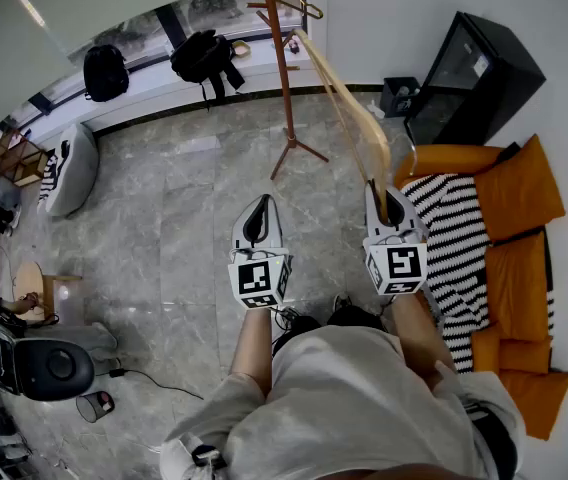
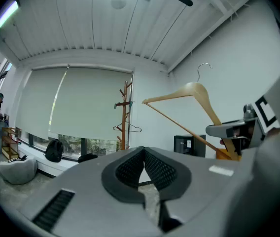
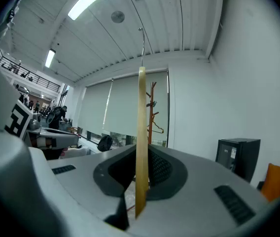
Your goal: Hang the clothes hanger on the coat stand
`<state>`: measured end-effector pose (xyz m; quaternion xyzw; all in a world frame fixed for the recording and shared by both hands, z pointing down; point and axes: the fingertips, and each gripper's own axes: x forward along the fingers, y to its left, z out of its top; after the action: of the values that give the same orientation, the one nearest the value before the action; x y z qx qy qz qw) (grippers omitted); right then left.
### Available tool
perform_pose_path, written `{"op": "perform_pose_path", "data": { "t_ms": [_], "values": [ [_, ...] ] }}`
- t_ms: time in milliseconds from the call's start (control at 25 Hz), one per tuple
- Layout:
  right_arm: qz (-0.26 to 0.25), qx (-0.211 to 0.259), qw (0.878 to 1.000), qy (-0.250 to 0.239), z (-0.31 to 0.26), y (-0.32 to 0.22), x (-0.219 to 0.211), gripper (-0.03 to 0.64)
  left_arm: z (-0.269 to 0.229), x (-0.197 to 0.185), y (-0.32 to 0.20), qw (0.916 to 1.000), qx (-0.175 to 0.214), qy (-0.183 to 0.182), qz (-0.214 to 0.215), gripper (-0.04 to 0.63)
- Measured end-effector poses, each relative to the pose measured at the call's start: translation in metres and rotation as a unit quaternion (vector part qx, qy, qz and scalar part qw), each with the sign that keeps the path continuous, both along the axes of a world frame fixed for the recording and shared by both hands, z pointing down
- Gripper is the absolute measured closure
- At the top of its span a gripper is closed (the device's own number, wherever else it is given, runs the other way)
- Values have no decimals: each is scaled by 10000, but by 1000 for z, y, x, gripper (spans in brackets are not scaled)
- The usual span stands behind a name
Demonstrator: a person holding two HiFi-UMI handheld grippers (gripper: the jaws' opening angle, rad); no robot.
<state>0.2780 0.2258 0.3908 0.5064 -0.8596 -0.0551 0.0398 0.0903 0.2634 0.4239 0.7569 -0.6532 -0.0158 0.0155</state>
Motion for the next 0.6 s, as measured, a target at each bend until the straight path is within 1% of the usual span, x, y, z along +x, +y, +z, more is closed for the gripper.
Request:
{"op": "perform_pose_path", "data": {
  "t_ms": [160,320,440,600],
  "values": [
    [-17,20,10000,4,2,1,-14,594,3,-8,-1,10000,5,-52,62,586],
    [-33,-65,9999,71,7,3,-24,594,5,-17,3,9999,-28,-93,64,586],
    [-111,-91,9996,248,11,4,-35,594,9,-24,7,9999,-34,-63,80,586],
    [-227,-158,9992,298,16,5,-54,594,16,-41,10,9999,-93,-4,37,586]
  ]
}}
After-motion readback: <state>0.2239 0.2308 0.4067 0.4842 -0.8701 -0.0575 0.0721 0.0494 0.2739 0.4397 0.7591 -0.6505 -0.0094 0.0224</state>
